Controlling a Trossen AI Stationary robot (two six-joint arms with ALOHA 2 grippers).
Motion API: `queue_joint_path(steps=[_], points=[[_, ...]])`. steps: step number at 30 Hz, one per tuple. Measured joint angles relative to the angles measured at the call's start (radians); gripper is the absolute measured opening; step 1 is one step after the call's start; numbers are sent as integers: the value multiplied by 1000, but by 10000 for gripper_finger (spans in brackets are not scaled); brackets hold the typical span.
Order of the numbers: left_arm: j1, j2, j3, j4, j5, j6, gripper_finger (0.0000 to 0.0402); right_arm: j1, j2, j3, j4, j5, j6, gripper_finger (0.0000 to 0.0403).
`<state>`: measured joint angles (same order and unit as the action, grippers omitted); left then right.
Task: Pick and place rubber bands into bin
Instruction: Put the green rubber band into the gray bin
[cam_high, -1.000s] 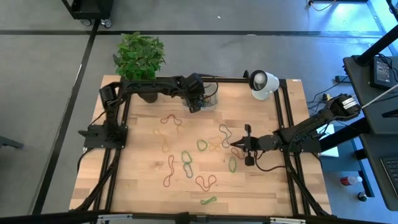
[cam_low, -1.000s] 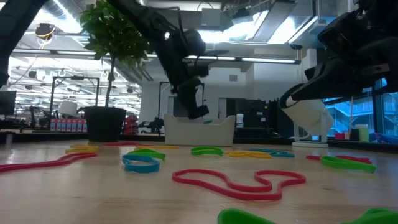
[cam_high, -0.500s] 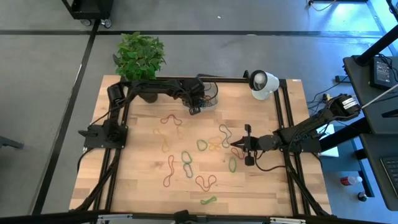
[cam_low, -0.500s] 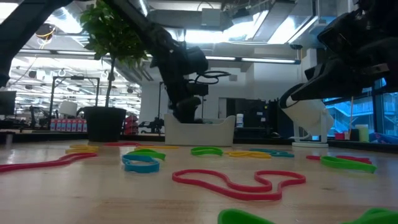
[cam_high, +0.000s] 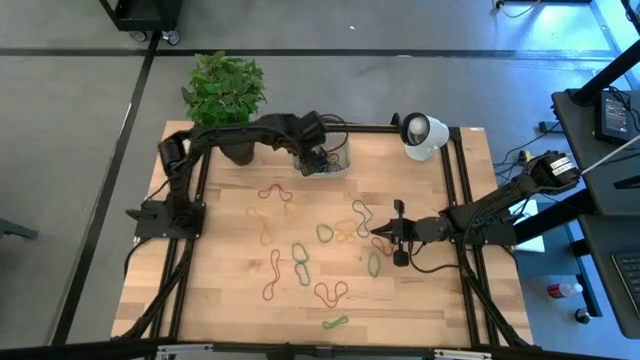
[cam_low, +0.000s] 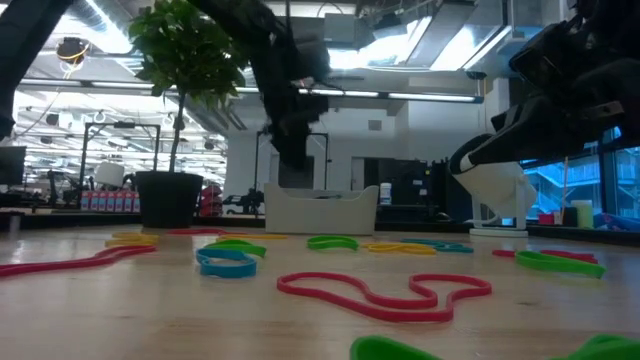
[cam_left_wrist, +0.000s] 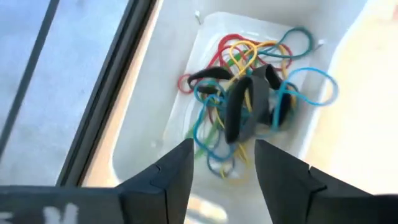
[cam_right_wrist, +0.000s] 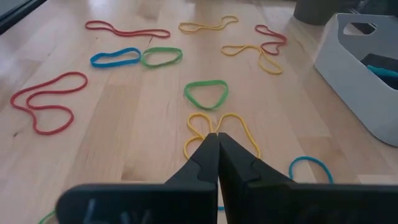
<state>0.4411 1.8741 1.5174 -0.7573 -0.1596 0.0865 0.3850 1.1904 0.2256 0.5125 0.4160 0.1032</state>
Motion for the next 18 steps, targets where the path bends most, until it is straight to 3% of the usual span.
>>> queue_joint_path(steps=[6, 10, 18], points=[[-33, -130, -72, -107, 83, -131, 144, 0, 0, 0, 0, 0, 16, 3], [-97, -259, -224, -48, 96, -190, 126, 0, 0, 0, 1, 0, 27, 4], [-282, -555, -575, 53, 18, -385, 86, 0, 0, 0, 0, 0, 24, 4]])
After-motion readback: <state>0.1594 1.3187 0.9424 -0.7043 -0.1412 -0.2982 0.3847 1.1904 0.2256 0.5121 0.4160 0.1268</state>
